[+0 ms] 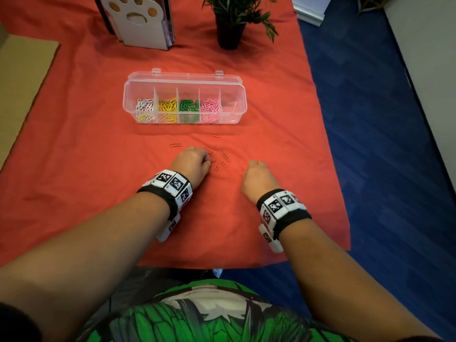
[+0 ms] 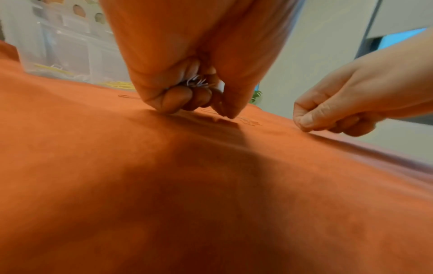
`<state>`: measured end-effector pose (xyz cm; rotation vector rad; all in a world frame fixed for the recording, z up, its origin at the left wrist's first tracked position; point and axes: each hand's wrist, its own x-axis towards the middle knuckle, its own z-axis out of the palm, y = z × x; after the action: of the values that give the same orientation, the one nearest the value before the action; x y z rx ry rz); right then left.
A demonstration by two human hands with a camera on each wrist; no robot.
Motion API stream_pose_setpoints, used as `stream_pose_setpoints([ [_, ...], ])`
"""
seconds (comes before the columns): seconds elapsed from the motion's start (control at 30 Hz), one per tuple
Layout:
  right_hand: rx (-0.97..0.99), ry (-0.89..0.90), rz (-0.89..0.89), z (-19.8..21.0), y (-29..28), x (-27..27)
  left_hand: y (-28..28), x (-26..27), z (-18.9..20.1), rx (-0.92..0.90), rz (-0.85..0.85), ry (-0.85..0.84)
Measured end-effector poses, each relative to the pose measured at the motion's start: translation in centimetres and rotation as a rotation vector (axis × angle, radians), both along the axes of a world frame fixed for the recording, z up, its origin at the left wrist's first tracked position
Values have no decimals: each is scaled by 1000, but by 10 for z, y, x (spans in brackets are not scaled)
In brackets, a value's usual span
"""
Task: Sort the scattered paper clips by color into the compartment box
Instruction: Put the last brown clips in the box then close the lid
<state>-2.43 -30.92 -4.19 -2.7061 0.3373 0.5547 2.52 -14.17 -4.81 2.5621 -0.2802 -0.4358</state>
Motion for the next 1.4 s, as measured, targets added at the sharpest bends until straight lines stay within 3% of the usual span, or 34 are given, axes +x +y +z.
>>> stream_pose_setpoints([
  [0.07,255,-3,-104,4,-1,8,0,1,3,-98,83,94],
  [0.1,472,11,-227,9,-1,11,1,2,7,-209,153,207],
  [0.2,1173,92,-658,20,-1,17,7,-1,19,-791,427,623],
  [0.27,1412,150,-758,26,-1,19,18,-3,27,-1115,490,812],
  [0.33,1409,165,-747,26,2,24,28,-2,32,-1288,502,897],
  [0.43,1150,102,-652,17,13,35,35,6,32,-1265,622,903],
  [0.5,761,59,-455,8,19,43,36,13,25,-1037,666,744],
  [0.6,232,1,-125,0,28,45,44,26,12,-533,556,307],
  [0.67,36,-20,-9,-1,36,40,51,31,11,-283,450,102],
  [0.77,-59,-66,67,-4,45,35,61,37,9,-23,289,-58],
  [0.87,-40,-81,44,-6,47,33,66,42,-1,82,190,-83],
  [1.07,-25,-47,70,-9,46,35,63,44,1,70,175,-70],
  [1.17,87,-2,20,-6,40,44,57,44,1,-15,229,8],
  [1.23,295,30,-118,1,35,48,51,43,8,-222,377,201],
  [1.33,991,81,-550,9,28,45,46,35,21,-852,633,676],
  [1.4,1410,125,-726,15,22,41,47,30,30,-1170,611,880],
])
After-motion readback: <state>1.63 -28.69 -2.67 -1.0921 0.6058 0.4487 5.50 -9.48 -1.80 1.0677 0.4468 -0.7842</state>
